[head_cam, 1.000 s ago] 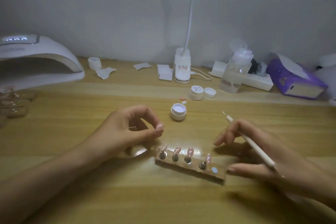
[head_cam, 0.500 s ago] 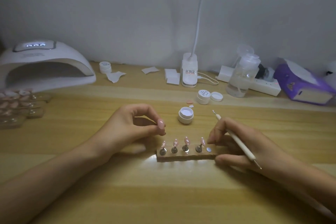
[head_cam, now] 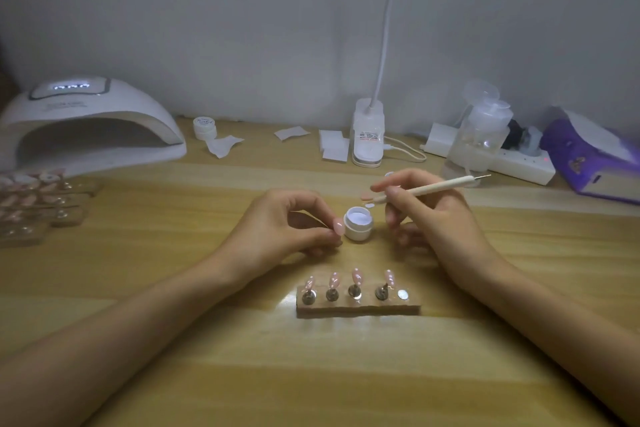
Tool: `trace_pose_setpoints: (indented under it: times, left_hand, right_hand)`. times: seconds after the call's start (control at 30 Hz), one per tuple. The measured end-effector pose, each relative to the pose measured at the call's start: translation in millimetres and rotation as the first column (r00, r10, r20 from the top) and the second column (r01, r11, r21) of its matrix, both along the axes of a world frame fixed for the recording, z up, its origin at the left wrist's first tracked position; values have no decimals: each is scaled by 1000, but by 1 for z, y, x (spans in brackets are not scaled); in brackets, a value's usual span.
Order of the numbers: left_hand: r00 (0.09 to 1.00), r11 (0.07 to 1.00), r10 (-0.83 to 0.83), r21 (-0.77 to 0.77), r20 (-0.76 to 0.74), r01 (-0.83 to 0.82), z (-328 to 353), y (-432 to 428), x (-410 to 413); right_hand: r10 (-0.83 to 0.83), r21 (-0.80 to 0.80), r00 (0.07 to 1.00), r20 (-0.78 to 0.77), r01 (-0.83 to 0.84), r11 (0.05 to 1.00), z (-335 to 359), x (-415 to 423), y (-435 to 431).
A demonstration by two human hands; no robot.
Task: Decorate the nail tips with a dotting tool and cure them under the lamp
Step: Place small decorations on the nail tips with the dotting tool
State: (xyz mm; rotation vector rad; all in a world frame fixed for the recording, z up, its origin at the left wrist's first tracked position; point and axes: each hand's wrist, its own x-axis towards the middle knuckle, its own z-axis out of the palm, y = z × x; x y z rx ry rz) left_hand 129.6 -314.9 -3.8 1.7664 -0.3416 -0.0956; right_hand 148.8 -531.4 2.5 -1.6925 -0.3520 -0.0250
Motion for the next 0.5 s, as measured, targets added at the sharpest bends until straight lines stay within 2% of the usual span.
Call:
trace_pose_setpoints:
  times: [0.13, 0.33, 0.5]
  left_hand:
    - [996, 998, -31, 55, 90, 26, -3, -2, 0]
    - [974, 980, -71, 196, 216, 28, -5, -3, 1]
    - [969, 968, -78, 251, 234, 17, -6, -3, 4]
  right_hand:
    - [20, 67, 1000, 0, -20, 998, -5, 6, 0]
    - [60, 5, 997, 38, -60, 998, -11, 8, 1]
    - [69, -31, 997, 46, -68, 997, -12, 9, 2]
